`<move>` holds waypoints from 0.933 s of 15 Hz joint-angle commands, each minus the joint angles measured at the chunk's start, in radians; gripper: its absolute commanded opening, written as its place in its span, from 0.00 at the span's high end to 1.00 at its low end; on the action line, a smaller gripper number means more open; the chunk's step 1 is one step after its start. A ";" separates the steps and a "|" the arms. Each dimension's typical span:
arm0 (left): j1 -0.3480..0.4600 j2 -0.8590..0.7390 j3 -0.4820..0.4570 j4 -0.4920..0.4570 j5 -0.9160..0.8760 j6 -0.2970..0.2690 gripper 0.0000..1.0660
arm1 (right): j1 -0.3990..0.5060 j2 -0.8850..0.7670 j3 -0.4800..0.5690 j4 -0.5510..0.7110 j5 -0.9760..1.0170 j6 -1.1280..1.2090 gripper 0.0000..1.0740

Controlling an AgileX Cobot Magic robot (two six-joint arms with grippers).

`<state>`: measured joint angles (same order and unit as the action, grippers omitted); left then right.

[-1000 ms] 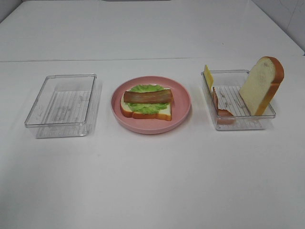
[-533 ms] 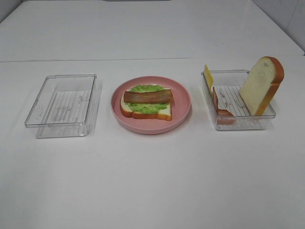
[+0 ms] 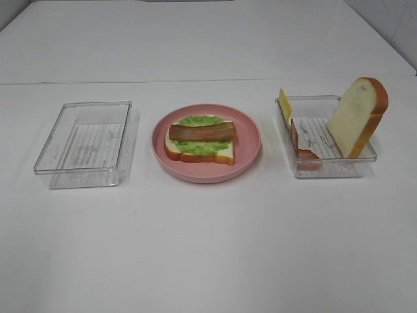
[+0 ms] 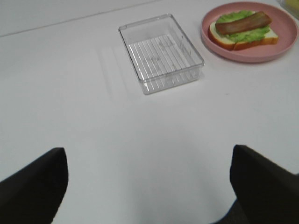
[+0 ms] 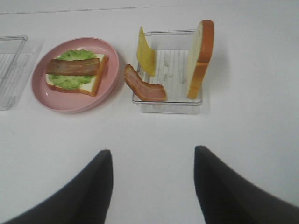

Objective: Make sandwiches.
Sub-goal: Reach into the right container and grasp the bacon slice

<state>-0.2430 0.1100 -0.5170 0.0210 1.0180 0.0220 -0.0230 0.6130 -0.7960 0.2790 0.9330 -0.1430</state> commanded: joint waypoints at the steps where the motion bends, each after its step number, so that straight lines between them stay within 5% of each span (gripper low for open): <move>1: -0.002 -0.009 0.014 -0.001 0.029 -0.015 0.16 | 0.000 0.164 -0.087 0.073 -0.022 -0.068 0.53; 9: -0.002 -0.082 0.018 -0.009 0.029 -0.012 0.16 | 0.001 0.731 -0.540 0.185 0.095 -0.110 0.53; 14: -0.002 -0.137 0.018 0.003 0.027 -0.012 0.16 | 0.024 0.938 -0.655 0.176 0.123 -0.110 0.53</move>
<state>-0.2430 -0.0050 -0.5000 0.0190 1.0510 0.0170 -0.0060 1.5380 -1.4430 0.4550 1.0450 -0.2380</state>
